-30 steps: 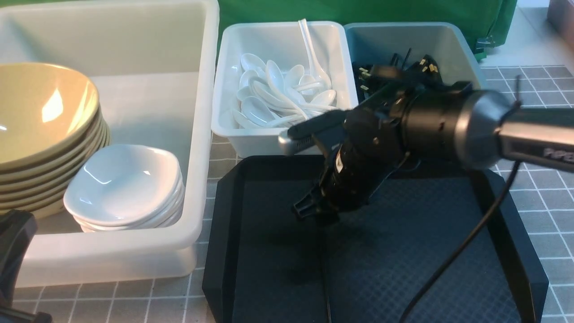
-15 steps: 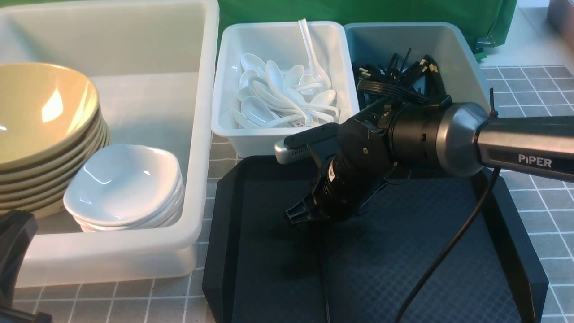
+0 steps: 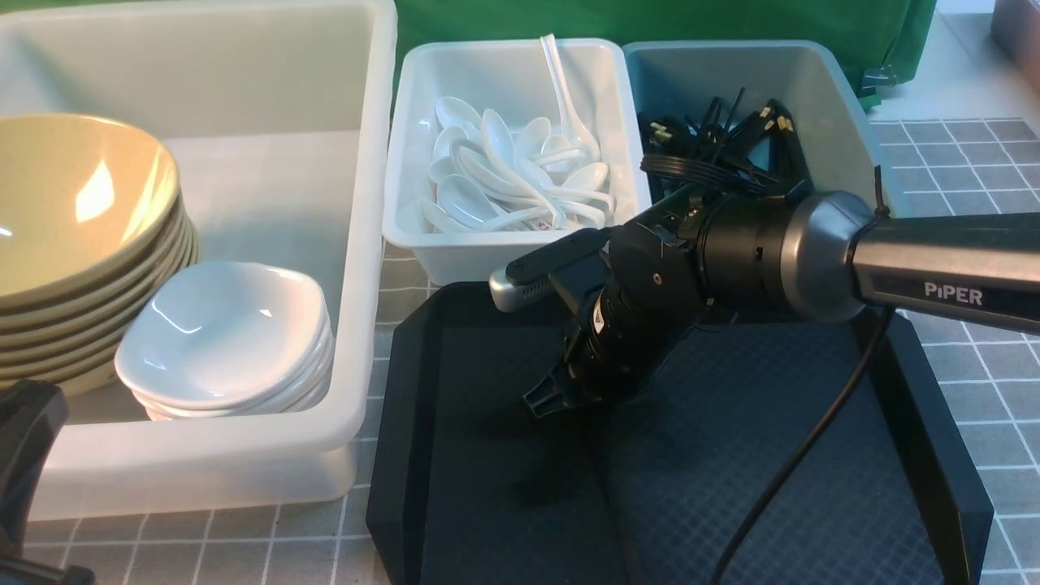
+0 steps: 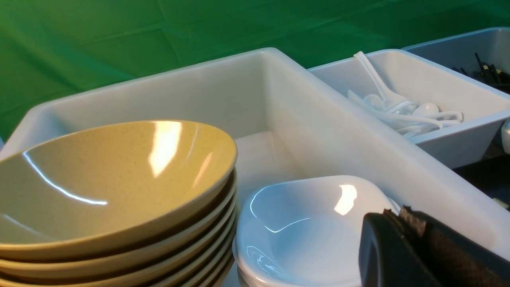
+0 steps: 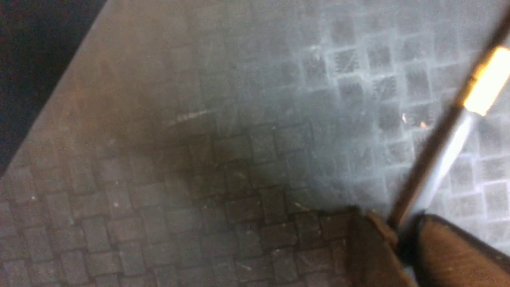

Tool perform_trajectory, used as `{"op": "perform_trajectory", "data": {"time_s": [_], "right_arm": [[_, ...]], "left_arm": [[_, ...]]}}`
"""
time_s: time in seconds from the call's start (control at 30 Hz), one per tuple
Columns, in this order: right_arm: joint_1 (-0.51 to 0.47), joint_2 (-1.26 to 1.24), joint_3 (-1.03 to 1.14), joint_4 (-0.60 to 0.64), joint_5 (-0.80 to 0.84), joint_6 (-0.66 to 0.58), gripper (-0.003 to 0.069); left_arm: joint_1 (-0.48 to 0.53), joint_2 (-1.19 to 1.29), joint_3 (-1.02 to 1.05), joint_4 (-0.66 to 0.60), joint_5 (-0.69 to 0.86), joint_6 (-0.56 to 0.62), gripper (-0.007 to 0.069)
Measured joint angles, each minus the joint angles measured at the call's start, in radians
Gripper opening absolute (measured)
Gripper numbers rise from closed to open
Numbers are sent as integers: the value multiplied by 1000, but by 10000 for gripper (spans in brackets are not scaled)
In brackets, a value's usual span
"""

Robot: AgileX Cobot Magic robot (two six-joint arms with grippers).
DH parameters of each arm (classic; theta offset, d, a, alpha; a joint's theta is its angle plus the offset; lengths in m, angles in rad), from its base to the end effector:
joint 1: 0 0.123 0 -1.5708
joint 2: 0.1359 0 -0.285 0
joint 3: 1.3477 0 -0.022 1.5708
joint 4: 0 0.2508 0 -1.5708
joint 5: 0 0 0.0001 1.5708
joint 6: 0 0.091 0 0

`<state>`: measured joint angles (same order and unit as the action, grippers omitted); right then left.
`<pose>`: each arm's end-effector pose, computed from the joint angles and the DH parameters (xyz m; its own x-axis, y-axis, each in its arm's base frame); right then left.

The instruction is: On grey table put chopsticks spoon bowls plates into blue grey white boxes.

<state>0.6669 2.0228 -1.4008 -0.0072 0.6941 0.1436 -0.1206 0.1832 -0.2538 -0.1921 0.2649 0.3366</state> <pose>0.3267 0.2567 0.1655 -0.8182 -0.4689 -0.3327 -0.5096 0.8594 0.0418 0.0630 -0.0122 0.2642 -0.0749 0.1605 -0.9842 0.1829 0.9724 0.1446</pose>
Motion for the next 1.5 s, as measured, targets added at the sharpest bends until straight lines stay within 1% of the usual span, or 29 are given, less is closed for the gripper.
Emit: {"op": "perform_trajectory", "data": {"time_s": [0.07, 0.1, 0.13, 0.43, 0.73, 0.8, 0.93, 1.03, 1.1, 1.2, 1.27, 1.33, 1.37, 1.4, 1.47, 1.5], "right_arm": [[0, 0, -1, 0, 5, -39, 105], [0, 0, -1, 0, 5, -39, 105], [0, 0, -1, 7, 8, -61, 72], [0, -26, 2, 7, 67, -113, 61], [-1, -272, 2, -7, 61, -181, 61], [-17, -352, 2, -49, -7, -189, 61], [-98, -425, 2, -116, -253, -191, 59], [-220, -412, 2, -140, -609, -191, 59], [-294, -360, 2, -143, -775, -186, 59], [-338, -304, 2, -144, -860, -180, 62], [-385, -233, 2, -145, -891, -158, 80], [-417, -171, 3, -145, -870, -119, 135], [-420, -168, 3, -145, -862, -112, 149], [-426, -149, 6, -146, -832, -96, 202], [-427, -144, 10, -146, -789, -85, 279], [-427, -146, 10, -146, -784, -85, 285]], "left_arm": [[0, 0, 0, 0, 0, 0, -8], [0, 0, 0, 0, 0, 0, -8], [0, 0, 0, 0, 0, 0, -8], [0, 0, 0, 0, 0, 0, -8], [0, 0, 0, 0, 0, 0, -8], [0, 0, 0, 0, 0, 0, -8], [0, 0, 0, 0, -1, 0, -8], [0, 0, 0, 0, -3, 0, -8], [0, 0, 0, 0, -3, 0, -8], [0, 0, 0, 0, -3, 0, -8], [0, 0, 0, 0, -3, 0, -8], [0, 0, 0, 0, -3, 0, -8], [0, 0, 0, 0, -3, 0, -8], [0, 0, 0, 0, -3, 0, -8], [0, 0, 0, 0, -3, 0, -8], [0, 0, 0, 0, -3, 0, -8]]}}
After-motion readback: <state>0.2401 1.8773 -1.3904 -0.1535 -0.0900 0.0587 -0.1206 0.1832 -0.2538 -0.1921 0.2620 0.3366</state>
